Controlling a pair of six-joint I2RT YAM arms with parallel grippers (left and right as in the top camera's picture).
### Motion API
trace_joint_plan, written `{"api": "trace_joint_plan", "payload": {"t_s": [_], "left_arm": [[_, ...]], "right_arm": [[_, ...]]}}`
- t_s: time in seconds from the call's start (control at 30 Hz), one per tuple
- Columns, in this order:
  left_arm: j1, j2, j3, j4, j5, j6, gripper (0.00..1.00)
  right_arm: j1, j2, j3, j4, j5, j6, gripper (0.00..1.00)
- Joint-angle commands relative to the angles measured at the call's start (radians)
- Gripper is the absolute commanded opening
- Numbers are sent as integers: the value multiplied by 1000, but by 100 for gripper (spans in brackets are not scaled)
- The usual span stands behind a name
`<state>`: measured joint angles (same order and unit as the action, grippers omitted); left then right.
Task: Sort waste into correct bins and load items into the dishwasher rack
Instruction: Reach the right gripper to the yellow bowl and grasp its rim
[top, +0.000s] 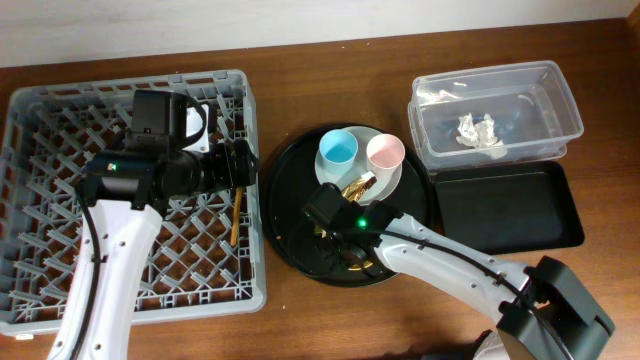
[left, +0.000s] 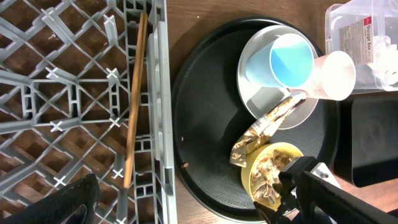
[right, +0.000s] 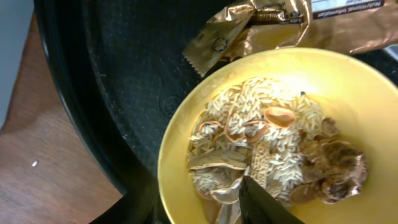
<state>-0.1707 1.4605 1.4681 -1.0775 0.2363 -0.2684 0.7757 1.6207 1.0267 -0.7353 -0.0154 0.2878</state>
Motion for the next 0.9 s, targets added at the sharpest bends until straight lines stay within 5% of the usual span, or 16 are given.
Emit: {"api": "trace_joint_plan", "payload": {"t_s": [0.0, 0.1, 0.2, 0.33, 0.53, 0.8, 0.87], "left_arm": [[2, -4, 1, -2, 11, 16, 99], [2, -4, 1, -2, 11, 16, 99], [2, -4, 1, -2, 11, 16, 99], [2, -4, 1, -2, 11, 16, 99], [2, -4, 1, -2, 11, 16, 99], [2, -4, 1, -2, 11, 16, 99], [2, -4, 1, -2, 11, 16, 99]], "right_arm": [[27, 9, -8, -1, 26, -22, 44], [48, 9, -8, -1, 2, -22, 50], [49, 13, -8, 0, 10, -22, 39], [51, 48, -8, 0, 10, -22, 37], [50, 72, -8, 2, 6, -18, 7], [48, 72, -8, -69, 54, -17, 6], [48, 72, -8, -69, 50, -17, 16]]}}
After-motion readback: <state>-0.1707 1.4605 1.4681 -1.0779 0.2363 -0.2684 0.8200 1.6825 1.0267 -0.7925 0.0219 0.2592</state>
